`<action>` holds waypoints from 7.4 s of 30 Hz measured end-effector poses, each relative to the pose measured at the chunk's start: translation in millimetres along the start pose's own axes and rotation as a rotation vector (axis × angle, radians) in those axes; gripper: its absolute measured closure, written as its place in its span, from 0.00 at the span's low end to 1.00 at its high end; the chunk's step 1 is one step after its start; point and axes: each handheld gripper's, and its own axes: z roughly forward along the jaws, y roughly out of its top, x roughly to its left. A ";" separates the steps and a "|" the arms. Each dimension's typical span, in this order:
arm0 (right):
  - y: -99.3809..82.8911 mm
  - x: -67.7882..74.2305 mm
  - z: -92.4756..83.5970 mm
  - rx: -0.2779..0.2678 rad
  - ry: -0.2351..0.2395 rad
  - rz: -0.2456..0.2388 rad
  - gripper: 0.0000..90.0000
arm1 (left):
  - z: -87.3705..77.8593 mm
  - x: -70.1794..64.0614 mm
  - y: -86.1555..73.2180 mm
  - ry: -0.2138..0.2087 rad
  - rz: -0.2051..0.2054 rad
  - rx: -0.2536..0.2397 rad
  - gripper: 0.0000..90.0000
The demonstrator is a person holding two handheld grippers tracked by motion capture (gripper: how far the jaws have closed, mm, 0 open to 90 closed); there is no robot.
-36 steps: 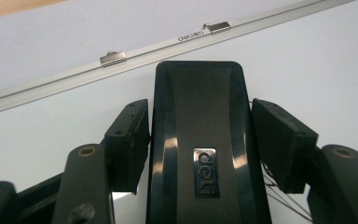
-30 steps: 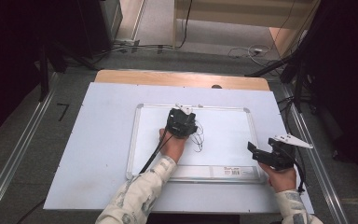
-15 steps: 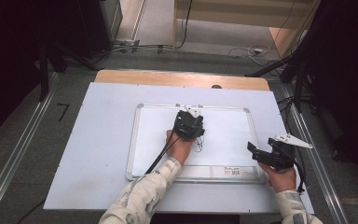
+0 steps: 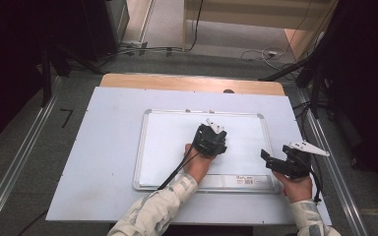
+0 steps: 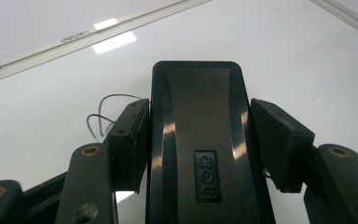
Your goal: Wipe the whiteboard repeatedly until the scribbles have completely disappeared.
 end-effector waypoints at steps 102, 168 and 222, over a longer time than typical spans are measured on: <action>-0.2 2.1 0.1 0.001 0.000 -0.009 0.13 | -2.7 -1.4 -3.2 -0.016 0.070 0.018 0.46; 0.3 3.4 1.7 0.004 0.003 -0.015 0.13 | 9.4 -11.0 5.8 -0.033 0.064 0.019 0.46; -0.6 4.8 1.4 0.008 -0.001 -0.017 0.13 | -11.7 65.3 -10.1 0.093 -0.050 0.024 0.46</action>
